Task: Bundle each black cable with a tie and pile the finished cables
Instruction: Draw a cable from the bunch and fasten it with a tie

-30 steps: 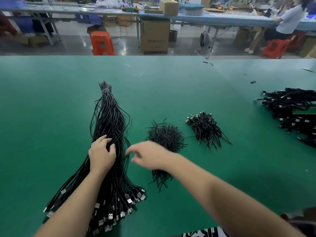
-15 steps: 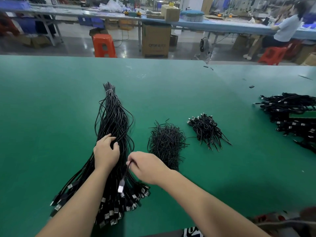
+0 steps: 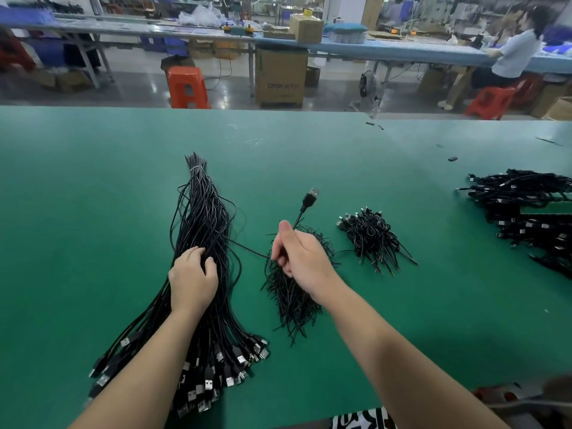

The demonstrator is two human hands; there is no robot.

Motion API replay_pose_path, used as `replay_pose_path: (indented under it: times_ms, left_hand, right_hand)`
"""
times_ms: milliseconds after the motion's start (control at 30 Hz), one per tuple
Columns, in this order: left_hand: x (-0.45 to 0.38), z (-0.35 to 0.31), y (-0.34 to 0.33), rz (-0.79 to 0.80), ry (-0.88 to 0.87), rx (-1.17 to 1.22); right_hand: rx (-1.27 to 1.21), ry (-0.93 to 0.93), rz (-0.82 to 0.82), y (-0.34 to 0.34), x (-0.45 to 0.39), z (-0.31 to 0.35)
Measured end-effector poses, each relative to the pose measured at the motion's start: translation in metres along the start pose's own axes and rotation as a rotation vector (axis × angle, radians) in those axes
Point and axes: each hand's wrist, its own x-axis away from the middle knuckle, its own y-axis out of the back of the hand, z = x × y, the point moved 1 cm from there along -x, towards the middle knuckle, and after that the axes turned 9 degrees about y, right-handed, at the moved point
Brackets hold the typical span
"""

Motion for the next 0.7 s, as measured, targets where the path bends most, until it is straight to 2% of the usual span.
replay_pose_path:
  times_ms: [133, 233, 300, 367, 433, 533, 700]
  left_hand:
    - [0.005, -0.008, 0.005, -0.004, -0.009, 0.027]
    - [0.010, -0.025, 0.007, -0.055, -0.290, -0.190]
    - [0.015, -0.048, 0.006, 0.032, -0.512, -0.226]
    - [0.022, -0.072, 0.003, 0.166, -0.633, -0.219]
    - [0.033, -0.092, 0.009, 0.233, -0.627, -0.237]
    - [0.050, -0.115, 0.024, 0.259, -0.567, -0.230]
    - [0.079, -0.150, 0.064, 0.532, -0.615, -0.164]
  right_hand:
    - [-0.099, -0.033, 0.006, 0.017, 0.007, 0.015]
    - [-0.160, -0.035, -0.020, 0.031, 0.012, 0.022]
    - [-0.182, -0.024, -0.024, 0.039, 0.012, 0.024]
    - [-0.199, -0.004, -0.024, 0.047, 0.010, 0.027]
    - [-0.236, 0.022, -0.055, 0.058, 0.007, 0.031]
    - [-0.286, 0.053, -0.189, 0.084, -0.001, 0.033]
    - [-0.402, 0.050, -0.397, 0.115, -0.014, 0.025]
